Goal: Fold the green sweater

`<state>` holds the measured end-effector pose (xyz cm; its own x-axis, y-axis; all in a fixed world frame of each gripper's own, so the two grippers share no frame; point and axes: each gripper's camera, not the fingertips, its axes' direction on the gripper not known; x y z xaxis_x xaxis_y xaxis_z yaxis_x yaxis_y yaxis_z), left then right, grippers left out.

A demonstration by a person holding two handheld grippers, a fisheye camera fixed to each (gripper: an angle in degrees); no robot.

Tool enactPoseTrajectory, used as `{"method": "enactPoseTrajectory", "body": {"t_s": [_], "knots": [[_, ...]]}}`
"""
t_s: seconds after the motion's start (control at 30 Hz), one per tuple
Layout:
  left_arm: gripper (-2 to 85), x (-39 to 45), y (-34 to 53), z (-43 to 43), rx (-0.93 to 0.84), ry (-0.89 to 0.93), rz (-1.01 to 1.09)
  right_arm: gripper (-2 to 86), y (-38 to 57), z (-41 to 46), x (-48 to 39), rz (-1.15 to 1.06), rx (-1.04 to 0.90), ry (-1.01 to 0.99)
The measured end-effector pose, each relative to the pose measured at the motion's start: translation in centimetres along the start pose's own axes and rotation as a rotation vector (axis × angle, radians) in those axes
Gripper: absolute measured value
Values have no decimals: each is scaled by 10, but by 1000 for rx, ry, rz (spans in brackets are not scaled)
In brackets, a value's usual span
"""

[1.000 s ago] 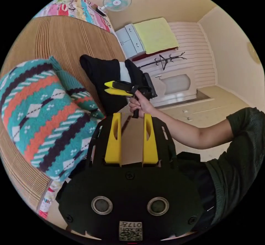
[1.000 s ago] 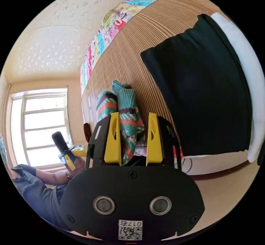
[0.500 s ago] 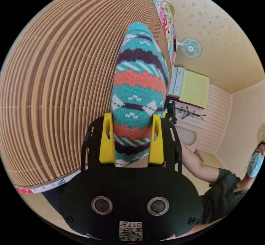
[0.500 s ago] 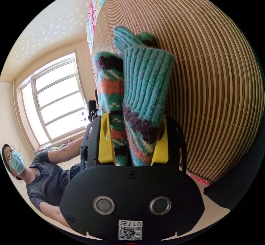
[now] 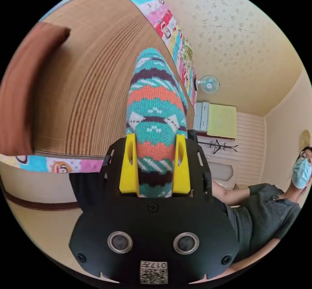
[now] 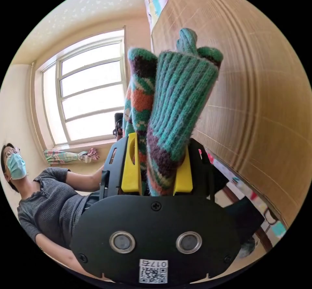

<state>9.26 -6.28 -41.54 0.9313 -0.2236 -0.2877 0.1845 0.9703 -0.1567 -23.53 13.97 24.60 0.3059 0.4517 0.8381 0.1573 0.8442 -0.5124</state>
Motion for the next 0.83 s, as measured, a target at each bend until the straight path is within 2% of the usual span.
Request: {"method": "enactPoseTrajectory", "body": {"t_s": [0.1,0.2,0.27,0.33,0.37,0.43,0.5,0.57,0.6,0.67,0.73,0.83], "knots": [[167,-8,-15,-108,114,-107,40,143,-60,110,-46,-53,-9,-74],[168,-30,-33,-171,206,-218,43,147,-112,204,-70,-32,-15,-78],[168,-60,-41,-185,259,-283,-33,148,-133,247,-66,58,-23,10],[165,-91,-34,-183,360,-375,-156,137,-144,276,-47,200,-23,220],[159,-106,-21,-171,446,-400,-184,132,-143,279,-43,217,-25,260],[125,-131,-8,-130,463,-353,-206,80,-133,275,-29,213,-54,311],[124,-173,-3,-37,249,-295,-254,46,-113,256,-18,207,-79,345],[110,-180,21,8,288,-422,-253,30,-84,223,-5,242,-77,399],[86,-186,32,30,326,-413,-252,22,-60,194,3,285,-59,426],[82,-195,41,46,380,-349,-301,15,-19,143,14,375,2,452],[80,-198,42,56,383,-367,-344,10,40,78,13,477,146,481],[81,-198,31,75,289,-438,-327,7,109,20,-14,512,359,496]]}}
